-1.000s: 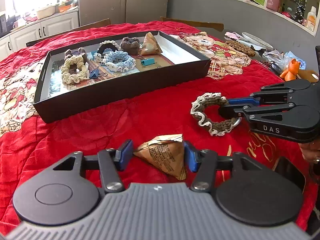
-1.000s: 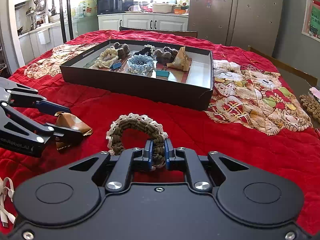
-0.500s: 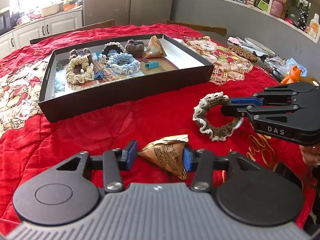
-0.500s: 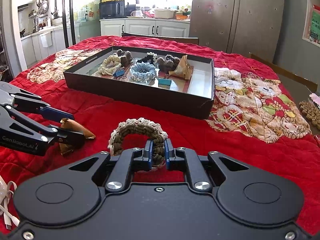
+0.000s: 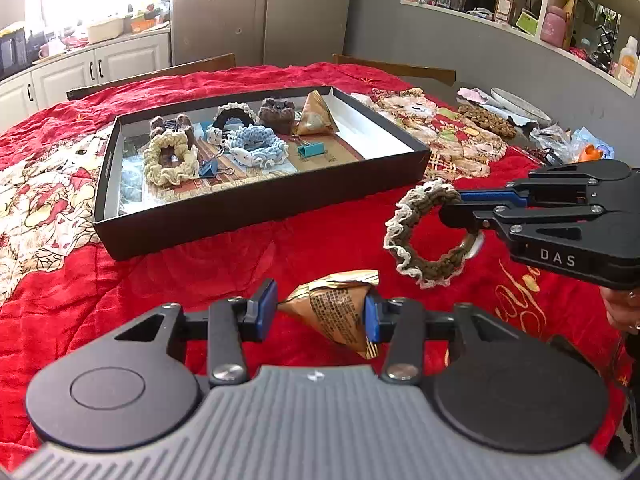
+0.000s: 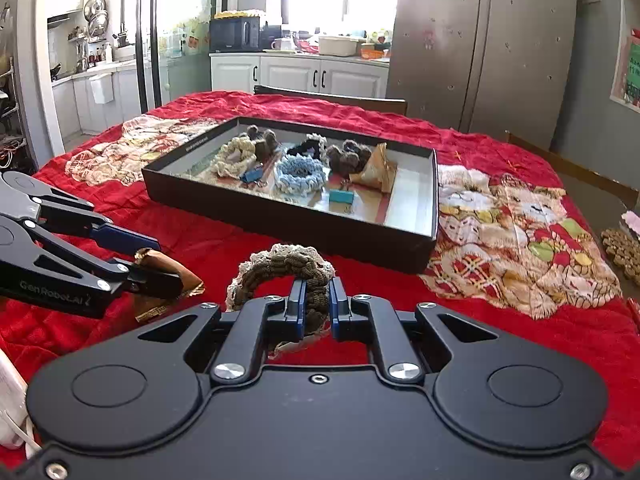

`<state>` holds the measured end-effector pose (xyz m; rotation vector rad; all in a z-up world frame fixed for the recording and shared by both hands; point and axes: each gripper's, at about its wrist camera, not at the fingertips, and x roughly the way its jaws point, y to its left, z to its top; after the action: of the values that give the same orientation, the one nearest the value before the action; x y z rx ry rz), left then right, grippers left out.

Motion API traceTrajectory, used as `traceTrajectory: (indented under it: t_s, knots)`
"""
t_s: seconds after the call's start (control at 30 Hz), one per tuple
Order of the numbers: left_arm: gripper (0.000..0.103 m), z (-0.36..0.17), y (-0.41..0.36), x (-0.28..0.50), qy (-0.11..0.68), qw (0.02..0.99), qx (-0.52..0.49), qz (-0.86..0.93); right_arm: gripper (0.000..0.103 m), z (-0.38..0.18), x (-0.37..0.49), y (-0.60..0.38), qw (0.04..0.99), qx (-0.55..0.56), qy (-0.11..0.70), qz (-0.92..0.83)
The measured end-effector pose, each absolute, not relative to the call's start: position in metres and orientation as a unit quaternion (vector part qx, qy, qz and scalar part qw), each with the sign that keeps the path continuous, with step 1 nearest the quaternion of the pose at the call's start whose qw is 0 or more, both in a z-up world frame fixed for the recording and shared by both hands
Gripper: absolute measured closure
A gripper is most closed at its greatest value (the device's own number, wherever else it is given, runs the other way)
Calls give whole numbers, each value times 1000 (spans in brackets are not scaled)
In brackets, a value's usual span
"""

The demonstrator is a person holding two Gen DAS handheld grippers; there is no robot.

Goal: Organize objects
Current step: 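Carry the lace scrunchie and paper packet over the black box, then lower scrunchie and packet into the box and open both tools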

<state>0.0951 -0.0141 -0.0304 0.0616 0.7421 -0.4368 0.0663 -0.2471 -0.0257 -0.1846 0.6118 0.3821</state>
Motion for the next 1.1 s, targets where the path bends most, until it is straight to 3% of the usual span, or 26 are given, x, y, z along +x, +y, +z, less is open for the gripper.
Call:
traceTrajectory:
  t_s: [0.53, 1.1]
  knots:
    - [56, -4, -3, 110, 327, 928, 16, -178, 92, 2, 78, -231, 940, -100, 261, 197]
    - [56, 19, 11, 187, 297, 948, -8, -111, 92, 20, 159, -216, 952, -65, 254, 161]
